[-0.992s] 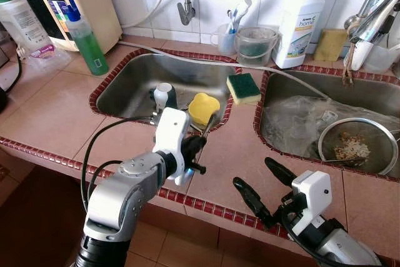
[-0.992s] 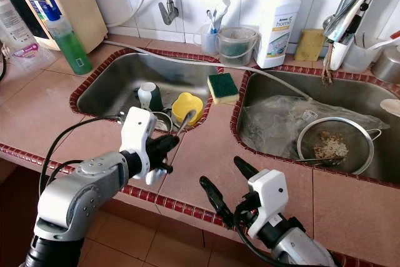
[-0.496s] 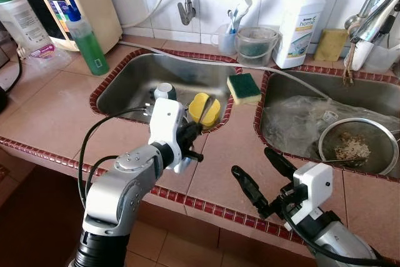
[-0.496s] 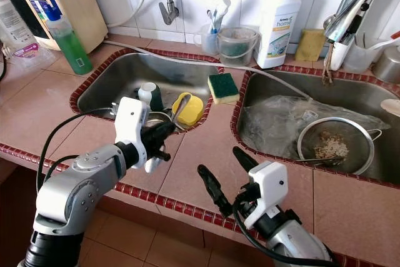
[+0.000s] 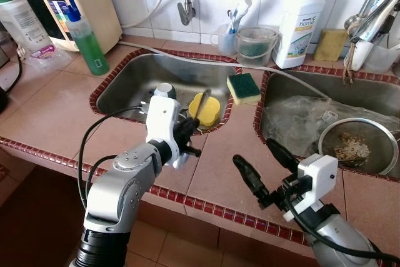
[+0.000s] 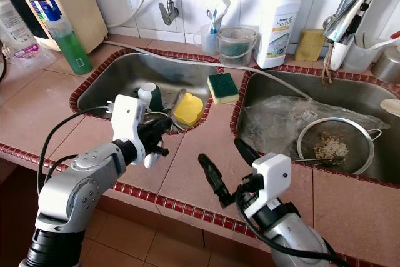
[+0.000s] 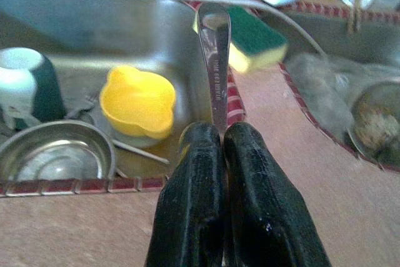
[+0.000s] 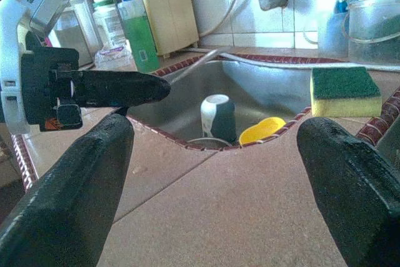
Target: Kitchen organization
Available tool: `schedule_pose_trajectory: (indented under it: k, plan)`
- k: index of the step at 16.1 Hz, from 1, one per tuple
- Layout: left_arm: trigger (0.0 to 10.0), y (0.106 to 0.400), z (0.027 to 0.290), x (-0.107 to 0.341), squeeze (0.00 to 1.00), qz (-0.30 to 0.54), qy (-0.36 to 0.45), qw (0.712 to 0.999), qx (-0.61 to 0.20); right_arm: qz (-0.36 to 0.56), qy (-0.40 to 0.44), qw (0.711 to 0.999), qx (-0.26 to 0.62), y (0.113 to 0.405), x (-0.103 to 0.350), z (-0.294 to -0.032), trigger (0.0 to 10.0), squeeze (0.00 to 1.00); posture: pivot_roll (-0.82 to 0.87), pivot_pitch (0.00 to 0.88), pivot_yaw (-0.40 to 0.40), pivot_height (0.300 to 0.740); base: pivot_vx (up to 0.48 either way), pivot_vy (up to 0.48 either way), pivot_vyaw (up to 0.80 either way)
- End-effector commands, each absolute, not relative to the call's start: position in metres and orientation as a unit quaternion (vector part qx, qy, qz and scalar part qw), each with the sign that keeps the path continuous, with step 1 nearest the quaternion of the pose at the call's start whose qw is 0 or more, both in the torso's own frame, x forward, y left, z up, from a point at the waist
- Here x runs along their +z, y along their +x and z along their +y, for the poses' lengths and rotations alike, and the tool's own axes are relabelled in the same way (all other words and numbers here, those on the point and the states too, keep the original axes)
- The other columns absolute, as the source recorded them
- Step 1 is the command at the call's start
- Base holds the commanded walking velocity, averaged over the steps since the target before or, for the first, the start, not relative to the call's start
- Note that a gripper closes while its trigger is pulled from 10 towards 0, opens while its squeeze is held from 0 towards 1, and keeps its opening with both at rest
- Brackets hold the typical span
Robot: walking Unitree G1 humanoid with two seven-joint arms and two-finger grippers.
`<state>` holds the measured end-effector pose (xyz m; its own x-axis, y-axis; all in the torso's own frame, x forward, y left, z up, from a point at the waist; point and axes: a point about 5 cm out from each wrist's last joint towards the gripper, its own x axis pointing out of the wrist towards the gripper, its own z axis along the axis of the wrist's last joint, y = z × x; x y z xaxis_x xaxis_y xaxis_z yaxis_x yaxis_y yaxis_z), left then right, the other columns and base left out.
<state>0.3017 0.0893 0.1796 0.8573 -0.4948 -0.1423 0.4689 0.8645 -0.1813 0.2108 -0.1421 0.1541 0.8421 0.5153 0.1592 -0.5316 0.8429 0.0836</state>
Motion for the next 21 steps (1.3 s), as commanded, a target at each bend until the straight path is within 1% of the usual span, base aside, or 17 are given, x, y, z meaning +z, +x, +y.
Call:
schedule_pose_trajectory:
  k: [1, 3, 9, 21]
  plan:
    - [10.0, 0.306, 0.096, 0.181, 0.0, 0.077, -0.077, 0.967, -0.232, -0.084, 0.074, 0.954, 0.277, 0.211, 0.163, -0.139, 10.0, 0.0, -0.27, 0.111, 0.11, 0.74, 0.0, 0.0, 0.0]
    - [10.0, 0.307, 0.097, 0.18, 0.0, 0.062, -0.075, 0.968, -0.23, -0.092, 0.078, 0.954, 0.273, 0.213, 0.167, -0.139, 10.0, 0.0, -0.27, 0.111, 0.11, 0.74, 0.0, 0.0, 0.0]
    - [10.0, 0.309, 0.097, 0.176, 0.0, 0.054, -0.072, 0.969, -0.228, -0.1, 0.089, 0.952, 0.274, 0.214, 0.171, -0.135, 10.0, 0.0, -0.27, 0.112, 0.112, 0.74, 0.0, 0.0, 0.0]
    - [10.0, 0.315, 0.099, 0.18, 0.0, 0.036, -0.077, 0.972, -0.217, -0.116, 0.099, 0.94, 0.307, 0.214, 0.184, -0.124, 10.0, 0.0, -0.27, 0.102, 0.106, 0.74, 0.0, 0.0, 0.0]
